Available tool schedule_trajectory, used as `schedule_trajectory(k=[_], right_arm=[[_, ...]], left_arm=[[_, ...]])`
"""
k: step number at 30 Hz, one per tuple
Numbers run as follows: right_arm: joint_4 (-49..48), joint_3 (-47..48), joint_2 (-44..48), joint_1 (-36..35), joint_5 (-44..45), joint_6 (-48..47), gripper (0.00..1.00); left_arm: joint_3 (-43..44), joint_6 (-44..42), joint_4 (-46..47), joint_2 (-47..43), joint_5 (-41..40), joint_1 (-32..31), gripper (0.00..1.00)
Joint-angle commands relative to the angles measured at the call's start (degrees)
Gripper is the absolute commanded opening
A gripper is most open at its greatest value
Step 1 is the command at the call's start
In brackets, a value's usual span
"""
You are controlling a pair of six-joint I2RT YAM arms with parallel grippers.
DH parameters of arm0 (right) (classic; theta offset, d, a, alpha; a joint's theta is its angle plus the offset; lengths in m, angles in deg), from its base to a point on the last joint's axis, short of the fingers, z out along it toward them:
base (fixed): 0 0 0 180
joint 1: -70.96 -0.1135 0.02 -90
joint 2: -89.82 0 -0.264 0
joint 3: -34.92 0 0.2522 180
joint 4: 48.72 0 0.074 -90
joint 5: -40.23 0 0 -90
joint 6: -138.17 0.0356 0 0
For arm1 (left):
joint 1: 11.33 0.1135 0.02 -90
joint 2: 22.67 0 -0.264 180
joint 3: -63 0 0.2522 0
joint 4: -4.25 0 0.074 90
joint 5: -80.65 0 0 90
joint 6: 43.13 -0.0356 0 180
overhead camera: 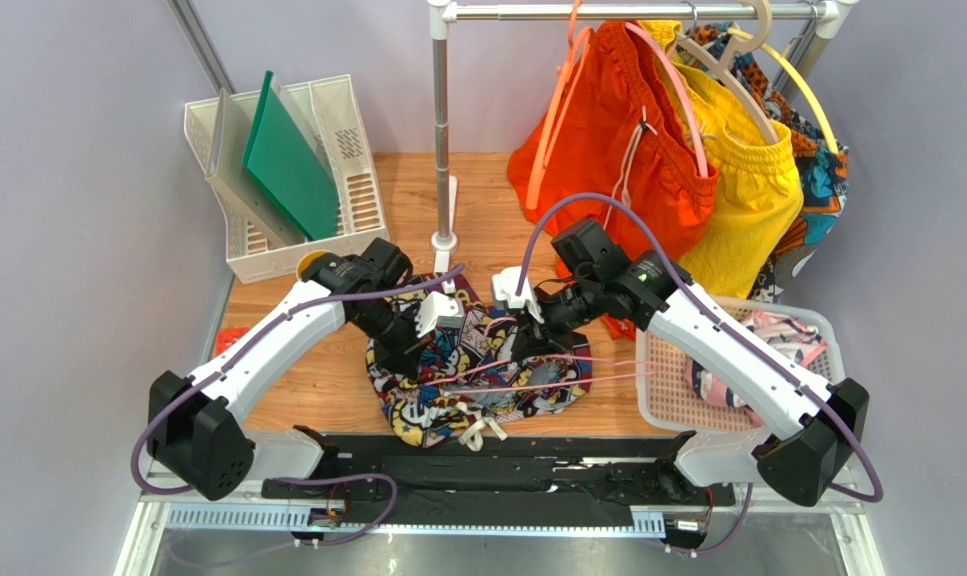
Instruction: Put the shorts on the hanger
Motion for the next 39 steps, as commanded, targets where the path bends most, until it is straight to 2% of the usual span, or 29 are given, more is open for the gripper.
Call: schedule_trajectory(k=[1, 8, 11, 12, 14, 15, 17, 18, 22, 25, 26, 28, 29, 30, 31, 32, 33, 39], right_arm=[[-12.71, -0.45, -1.26, -1.68, -6.10, 5.38, 0.00], [-17.57, -2.12, -5.48, -2.57, -10.41, 5.30, 0.00], [-17.57, -2.12, -7.15, -2.57, -11.47, 4.51, 0.00], [-17.57, -2.12, -7.24, -2.65, -11.47, 4.51, 0.00], [-17.57, -2.29, -7.33, -2.57, -11.30, 4.24, 0.00], [-17.31, -2.47, -7.15, -2.57, -11.04, 3.63, 0.00], [-17.04, -2.56, -7.07, -2.57, -10.60, 3.10, 0.00], [-16.43, -2.47, -7.06, -2.57, -10.59, 2.40, 0.00], [-16.16, -2.56, -6.89, -2.48, -9.98, 2.05, 0.00], [-15.90, -2.38, -7.06, -2.48, -9.98, 1.96, 0.00], [-15.90, -2.38, -7.06, -2.48, -9.89, 1.87, 0.00], [-15.72, -2.30, -7.24, -2.48, -9.80, 1.61, 0.00], [-15.72, -2.30, -7.24, -2.48, -9.72, 1.61, 0.00], [-15.63, -2.30, -7.24, -2.48, -9.89, 1.61, 0.00], [-15.55, -2.21, -7.33, -2.48, -9.89, 1.69, 0.00], [-15.55, -2.29, -7.33, -2.48, -10.15, 1.69, 0.00], [-15.55, -2.30, -7.42, -2.48, -10.15, 1.69, 0.00], [-15.89, -2.30, -8.38, -2.65, -10.86, 2.57, 0.00]], left_arm=[[1.60, -0.89, -0.38, -1.92, 2.82, -0.26, 0.00], [-1.47, -5.79, 1.20, -7.10, 2.48, 0.35, 0.01], [-4.55, -8.00, 4.53, -12.89, 1.43, 4.91, 0.11], [-4.82, -8.96, 4.37, -13.35, 1.16, 5.80, 0.19], [-5.69, -14.49, 2.45, -13.44, -0.93, 6.51, 0.26], [-6.13, -16.25, 0.35, -13.18, -1.82, 6.51, 0.33], [-8.15, -19.51, -1.07, -13.00, -2.79, 6.42, 0.38], [-8.77, -20.65, -2.47, -13.26, -2.36, 6.51, 0.46], [-11.06, -21.45, -1.17, -13.79, 0.19, 6.51, 0.54], [-10.97, -21.71, -0.81, -12.13, 1.33, 6.25, 0.54], [-10.71, -22.06, -0.90, -10.73, 1.42, 6.07, 0.54], [-10.45, -22.33, -1.08, -9.40, 1.42, 5.37, 0.43], [-10.36, -21.98, -0.73, -8.44, 1.51, 5.19, 0.35], [-10.27, -21.54, 0.23, -8.25, 1.60, 5.10, 0.21], [-10.09, -20.93, 0.59, -8.08, 1.86, 5.01, 0.17], [-10.01, -20.23, 1.29, -8.16, 2.04, 4.75, 0.06], [-9.74, -19.79, 1.55, -8.25, 2.12, 4.66, 0.00], [-4.83, -16.71, 1.73, -9.92, 5.28, 4.40, 0.00]])
